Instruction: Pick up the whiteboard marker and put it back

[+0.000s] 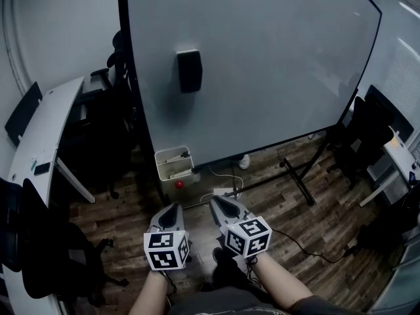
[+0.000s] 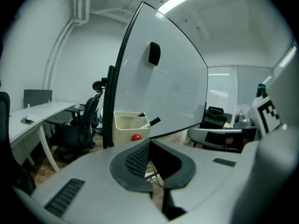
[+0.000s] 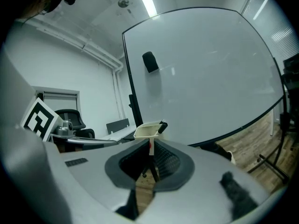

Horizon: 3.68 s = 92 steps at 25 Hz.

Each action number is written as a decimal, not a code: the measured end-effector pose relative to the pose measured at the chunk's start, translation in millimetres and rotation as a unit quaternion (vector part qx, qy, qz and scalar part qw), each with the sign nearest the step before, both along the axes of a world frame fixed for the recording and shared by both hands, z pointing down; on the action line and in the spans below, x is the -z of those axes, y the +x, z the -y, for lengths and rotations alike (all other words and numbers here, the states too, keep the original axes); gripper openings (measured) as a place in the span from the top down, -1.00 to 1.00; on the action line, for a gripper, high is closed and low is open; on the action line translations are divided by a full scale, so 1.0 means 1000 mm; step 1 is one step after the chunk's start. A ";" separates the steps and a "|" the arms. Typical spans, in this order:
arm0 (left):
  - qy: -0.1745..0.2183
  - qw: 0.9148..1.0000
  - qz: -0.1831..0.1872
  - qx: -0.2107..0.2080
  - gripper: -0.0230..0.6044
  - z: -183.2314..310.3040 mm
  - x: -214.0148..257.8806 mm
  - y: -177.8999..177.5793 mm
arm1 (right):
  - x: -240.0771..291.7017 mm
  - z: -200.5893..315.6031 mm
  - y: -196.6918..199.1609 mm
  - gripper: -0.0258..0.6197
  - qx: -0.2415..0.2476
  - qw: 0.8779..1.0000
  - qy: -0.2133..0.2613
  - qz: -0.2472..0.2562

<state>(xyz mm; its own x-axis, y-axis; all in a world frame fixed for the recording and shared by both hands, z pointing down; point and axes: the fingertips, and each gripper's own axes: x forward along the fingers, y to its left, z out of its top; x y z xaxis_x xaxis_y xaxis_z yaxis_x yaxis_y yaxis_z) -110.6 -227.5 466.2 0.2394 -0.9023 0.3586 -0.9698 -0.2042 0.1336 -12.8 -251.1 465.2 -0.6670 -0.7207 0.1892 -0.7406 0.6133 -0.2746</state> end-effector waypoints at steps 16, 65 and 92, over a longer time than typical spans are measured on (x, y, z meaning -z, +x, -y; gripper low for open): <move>-0.014 0.998 0.010 0.055 0.88 0.066 -0.009 -0.032 | -0.009 0.086 -0.044 0.52 0.069 0.995 -0.048 0.058; 0.012 1.000 -0.006 -0.009 0.88 -0.020 0.005 -0.023 | 0.054 -0.009 0.000 0.67 -0.007 0.997 0.051 0.061; 0.013 0.999 -0.002 -0.038 0.88 -0.054 0.006 -0.005 | 0.031 -0.059 0.020 0.68 -0.024 0.998 0.035 0.037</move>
